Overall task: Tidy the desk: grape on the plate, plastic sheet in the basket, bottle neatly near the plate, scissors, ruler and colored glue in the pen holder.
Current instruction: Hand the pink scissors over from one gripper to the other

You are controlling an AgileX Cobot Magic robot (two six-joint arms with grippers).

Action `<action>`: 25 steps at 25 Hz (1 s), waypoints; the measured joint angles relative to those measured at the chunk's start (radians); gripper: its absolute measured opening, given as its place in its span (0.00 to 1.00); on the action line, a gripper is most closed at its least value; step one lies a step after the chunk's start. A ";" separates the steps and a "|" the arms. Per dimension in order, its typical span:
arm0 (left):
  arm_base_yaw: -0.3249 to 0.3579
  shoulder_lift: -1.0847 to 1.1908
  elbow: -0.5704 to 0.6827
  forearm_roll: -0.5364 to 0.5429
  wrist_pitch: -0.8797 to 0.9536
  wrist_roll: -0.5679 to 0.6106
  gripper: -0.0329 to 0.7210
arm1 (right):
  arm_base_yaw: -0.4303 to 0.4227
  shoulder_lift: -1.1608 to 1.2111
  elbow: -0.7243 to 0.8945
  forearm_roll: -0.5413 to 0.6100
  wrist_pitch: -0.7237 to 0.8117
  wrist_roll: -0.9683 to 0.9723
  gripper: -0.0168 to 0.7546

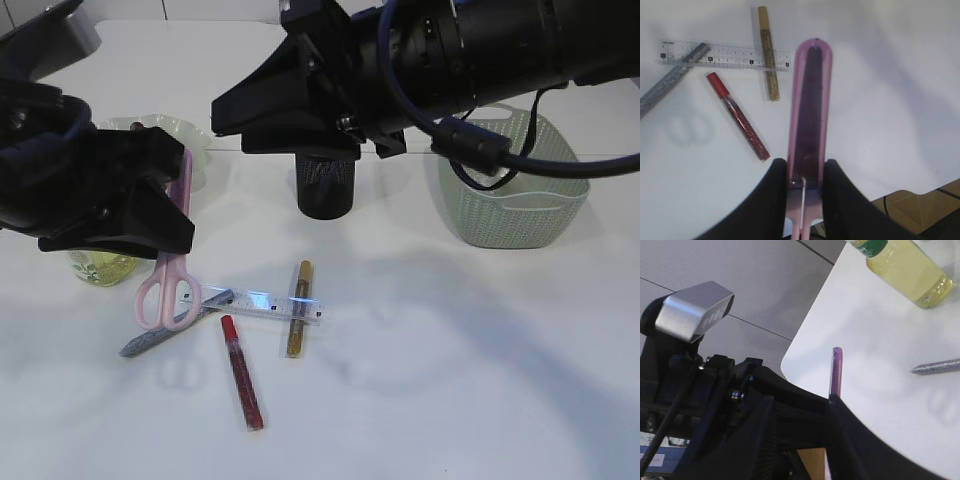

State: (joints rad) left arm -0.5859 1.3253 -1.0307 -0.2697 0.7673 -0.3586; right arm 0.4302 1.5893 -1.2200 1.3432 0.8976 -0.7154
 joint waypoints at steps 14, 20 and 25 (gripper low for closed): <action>0.000 0.000 0.000 -0.013 0.000 0.005 0.23 | 0.000 0.002 0.000 0.002 -0.028 -0.057 0.38; 0.000 0.000 -0.013 -0.071 -0.017 0.048 0.23 | 0.000 0.014 0.000 0.002 -0.028 -0.043 0.38; 0.000 0.000 -0.045 -0.076 -0.021 0.056 0.23 | 0.000 0.015 0.000 0.002 -0.030 -0.041 0.38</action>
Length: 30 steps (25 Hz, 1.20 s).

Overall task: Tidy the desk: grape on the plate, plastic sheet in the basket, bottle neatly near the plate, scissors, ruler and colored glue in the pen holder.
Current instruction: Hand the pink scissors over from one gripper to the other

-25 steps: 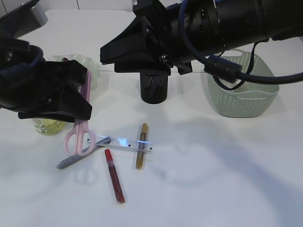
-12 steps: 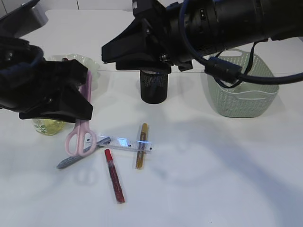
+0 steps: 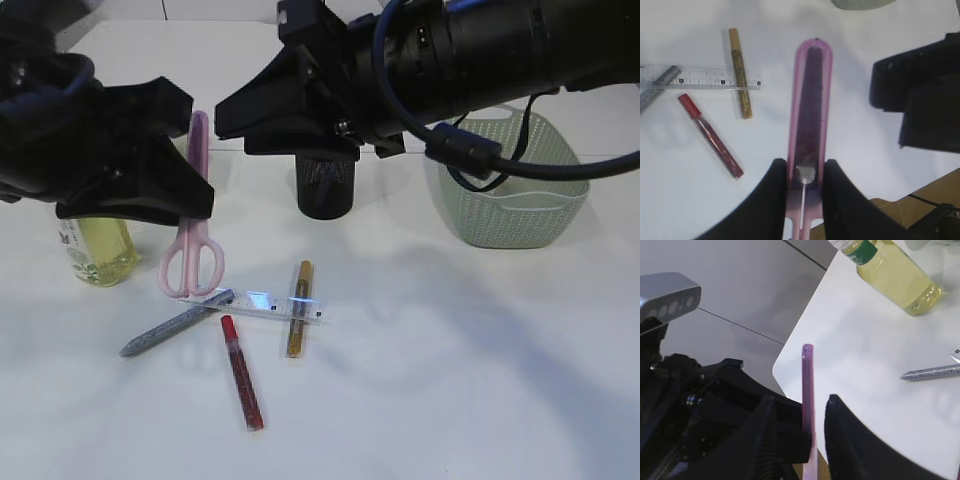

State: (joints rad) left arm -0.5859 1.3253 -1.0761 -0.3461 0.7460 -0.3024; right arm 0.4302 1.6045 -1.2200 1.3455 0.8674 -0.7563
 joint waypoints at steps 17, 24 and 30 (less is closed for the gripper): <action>0.000 0.000 -0.008 -0.045 0.000 0.035 0.23 | 0.000 0.002 0.000 0.040 -0.021 0.004 0.58; 0.000 0.000 -0.008 -0.070 -0.002 0.055 0.23 | 0.000 0.015 -0.002 0.051 -0.025 0.004 0.59; 0.000 0.000 -0.008 -0.090 -0.010 0.073 0.23 | 0.000 0.053 -0.002 0.093 -0.007 0.004 0.59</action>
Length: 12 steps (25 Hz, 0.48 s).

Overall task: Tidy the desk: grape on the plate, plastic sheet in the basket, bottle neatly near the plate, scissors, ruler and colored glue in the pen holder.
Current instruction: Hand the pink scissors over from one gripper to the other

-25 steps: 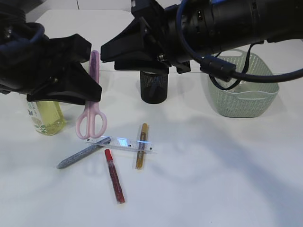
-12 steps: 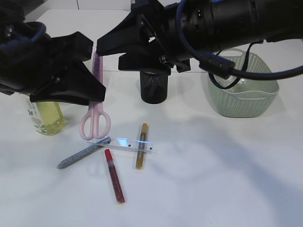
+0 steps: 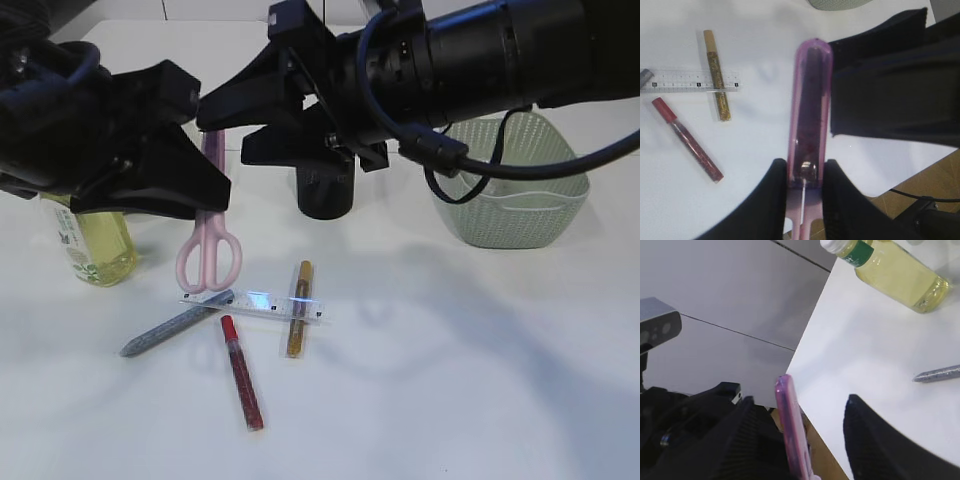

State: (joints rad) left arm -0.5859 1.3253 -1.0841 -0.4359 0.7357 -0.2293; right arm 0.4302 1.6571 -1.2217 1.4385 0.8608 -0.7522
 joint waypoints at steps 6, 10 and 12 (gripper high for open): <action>0.000 0.000 0.000 -0.004 -0.021 0.000 0.23 | 0.000 0.000 0.000 0.022 0.006 -0.006 0.59; 0.000 0.000 0.000 -0.007 -0.023 0.004 0.23 | 0.000 0.000 0.000 0.034 0.009 -0.008 0.59; 0.000 0.004 0.000 -0.012 -0.023 0.006 0.23 | 0.000 0.000 0.000 0.034 0.012 -0.010 0.59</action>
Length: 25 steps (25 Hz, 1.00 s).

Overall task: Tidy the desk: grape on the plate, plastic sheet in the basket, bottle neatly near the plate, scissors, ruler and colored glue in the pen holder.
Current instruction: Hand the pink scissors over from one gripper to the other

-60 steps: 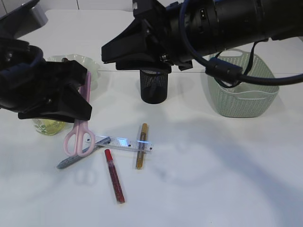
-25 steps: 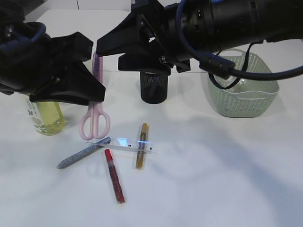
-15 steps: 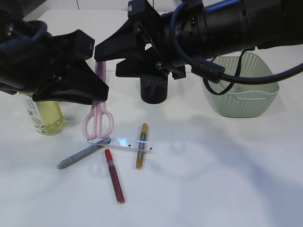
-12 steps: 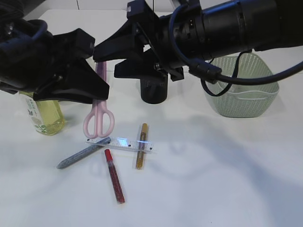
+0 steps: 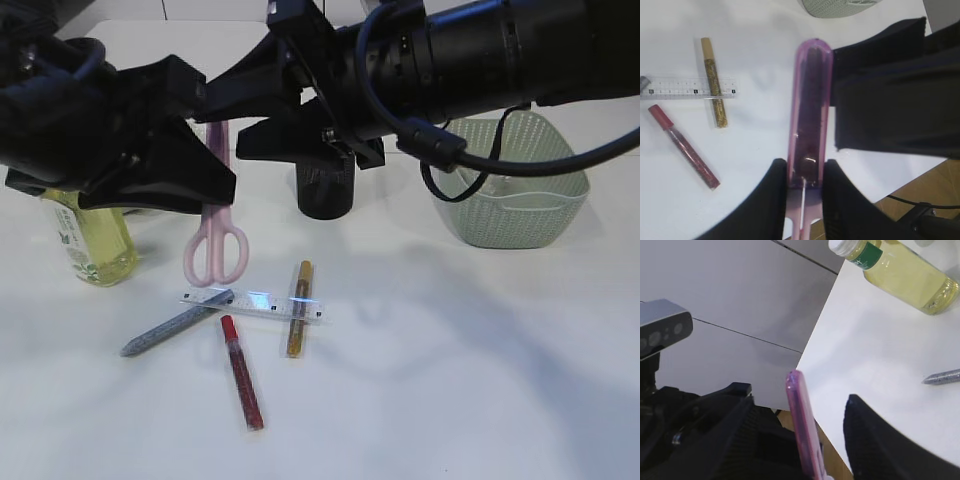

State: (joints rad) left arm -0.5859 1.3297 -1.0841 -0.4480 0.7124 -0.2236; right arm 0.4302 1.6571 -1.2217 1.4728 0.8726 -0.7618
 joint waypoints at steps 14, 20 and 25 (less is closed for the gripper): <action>0.000 0.032 0.000 -0.041 -0.050 0.032 0.23 | 0.000 0.000 0.000 0.000 0.002 -0.017 0.59; 0.000 0.034 0.000 -0.069 -0.079 0.065 0.23 | 0.001 0.016 0.000 0.002 0.011 -0.021 0.59; -0.002 0.045 0.000 -0.072 -0.073 0.076 0.23 | 0.021 0.025 0.000 0.016 0.001 -0.033 0.59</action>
State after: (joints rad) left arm -0.5875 1.3748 -1.0841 -0.5197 0.6393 -0.1472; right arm 0.4508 1.6817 -1.2217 1.4884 0.8738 -0.7943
